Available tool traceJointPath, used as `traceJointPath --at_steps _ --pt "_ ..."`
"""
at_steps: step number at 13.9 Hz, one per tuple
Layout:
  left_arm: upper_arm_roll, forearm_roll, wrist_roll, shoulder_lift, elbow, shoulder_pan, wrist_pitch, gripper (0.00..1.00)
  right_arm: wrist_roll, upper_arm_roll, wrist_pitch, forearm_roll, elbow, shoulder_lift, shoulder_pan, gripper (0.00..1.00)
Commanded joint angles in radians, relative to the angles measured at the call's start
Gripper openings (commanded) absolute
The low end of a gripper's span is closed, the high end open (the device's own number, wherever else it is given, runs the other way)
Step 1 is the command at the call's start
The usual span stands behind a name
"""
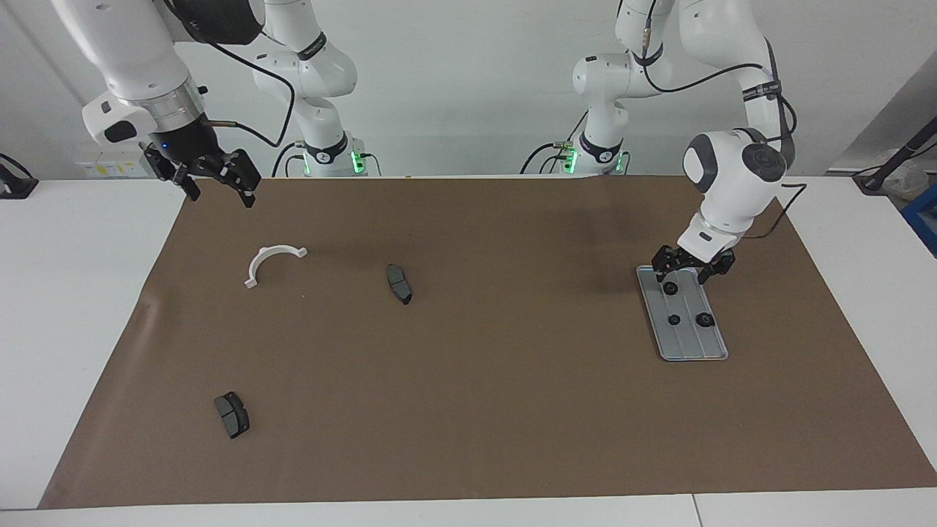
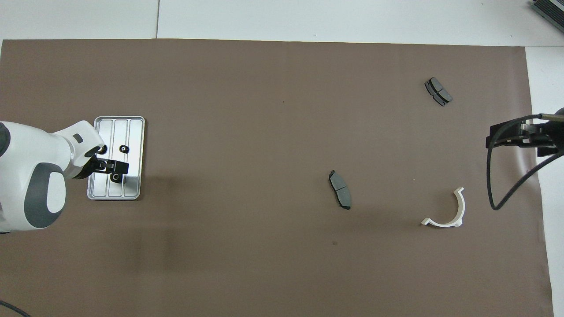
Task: Place bearing gear from tray to pile
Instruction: 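Grasp the black gear with the left gripper and lift it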
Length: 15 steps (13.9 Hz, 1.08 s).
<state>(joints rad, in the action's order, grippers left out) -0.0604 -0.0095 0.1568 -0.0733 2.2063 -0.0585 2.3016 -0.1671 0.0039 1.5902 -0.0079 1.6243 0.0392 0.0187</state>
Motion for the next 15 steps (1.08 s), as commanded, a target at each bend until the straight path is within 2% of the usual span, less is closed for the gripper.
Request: traceJointPath --at_steps 1,6,15 --pt "-0.001 -0.009 -0.01 -0.026 0.01 -0.003 0.054 0.9 0.0 0.007 -0.012 0.013 -0.001 -0.001 0.007 1.0" --pt "-0.001 -0.009 -0.006 -0.068 0.023 0.005 0.076 0.81 0.0 0.007 -0.012 0.013 -0.001 -0.001 0.007 1.0" --pt "-0.001 -0.009 -0.008 -0.054 0.085 0.008 0.09 0.7 0.0 0.007 -0.01 0.013 -0.001 -0.001 0.007 1.0"
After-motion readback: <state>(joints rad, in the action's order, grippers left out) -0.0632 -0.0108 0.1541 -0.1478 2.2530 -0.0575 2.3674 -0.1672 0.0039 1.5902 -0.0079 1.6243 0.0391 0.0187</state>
